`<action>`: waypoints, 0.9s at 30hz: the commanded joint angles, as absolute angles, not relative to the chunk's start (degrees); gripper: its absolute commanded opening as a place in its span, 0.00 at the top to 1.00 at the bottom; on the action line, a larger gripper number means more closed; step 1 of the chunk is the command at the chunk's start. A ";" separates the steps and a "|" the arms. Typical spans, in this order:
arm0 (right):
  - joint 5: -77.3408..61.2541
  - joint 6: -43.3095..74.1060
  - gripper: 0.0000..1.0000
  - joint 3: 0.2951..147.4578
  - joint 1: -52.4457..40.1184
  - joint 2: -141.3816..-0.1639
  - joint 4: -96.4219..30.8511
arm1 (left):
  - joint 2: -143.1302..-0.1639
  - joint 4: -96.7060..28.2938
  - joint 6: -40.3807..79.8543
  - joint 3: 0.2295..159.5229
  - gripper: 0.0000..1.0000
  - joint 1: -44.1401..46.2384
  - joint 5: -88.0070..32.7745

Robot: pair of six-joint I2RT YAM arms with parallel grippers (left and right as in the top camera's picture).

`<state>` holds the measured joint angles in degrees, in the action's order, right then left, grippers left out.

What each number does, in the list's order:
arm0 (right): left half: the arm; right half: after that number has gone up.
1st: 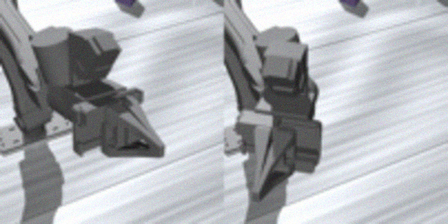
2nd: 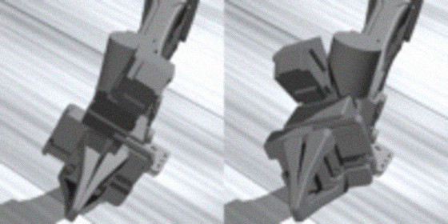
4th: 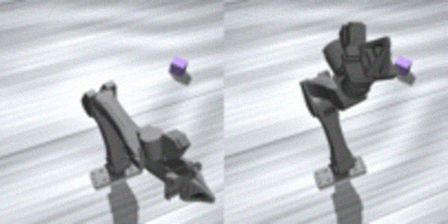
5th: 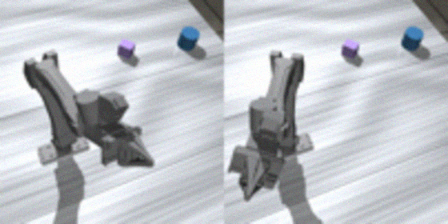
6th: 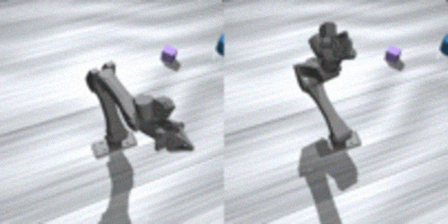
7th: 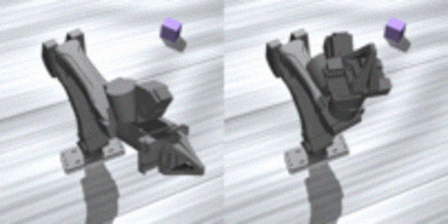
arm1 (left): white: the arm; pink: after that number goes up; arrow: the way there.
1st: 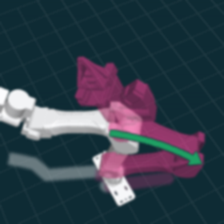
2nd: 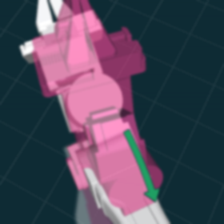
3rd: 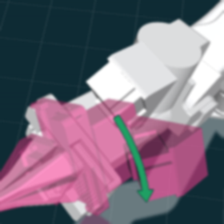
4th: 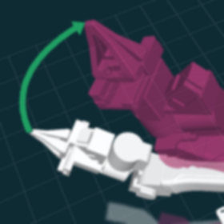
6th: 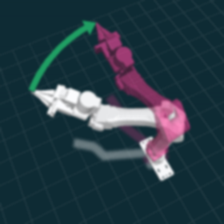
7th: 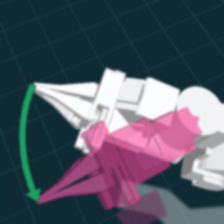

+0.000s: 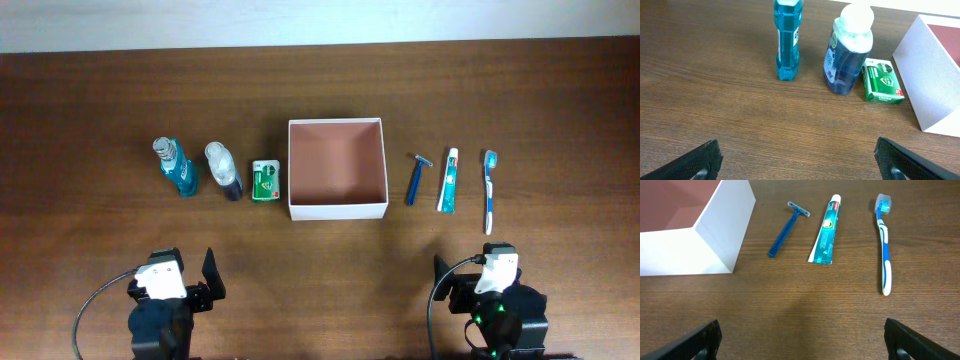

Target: Pack container

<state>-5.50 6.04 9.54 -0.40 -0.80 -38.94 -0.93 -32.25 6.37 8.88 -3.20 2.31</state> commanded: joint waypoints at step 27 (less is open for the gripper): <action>-5.58 6.48 0.01 9.23 0.01 -0.19 -38.96 | -30.74 -45.17 9.56 42.87 0.01 -3.55 -0.01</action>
<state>-5.48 6.07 9.54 -0.40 -0.80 -38.96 -19.29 -42.00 8.84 31.88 -3.20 -0.82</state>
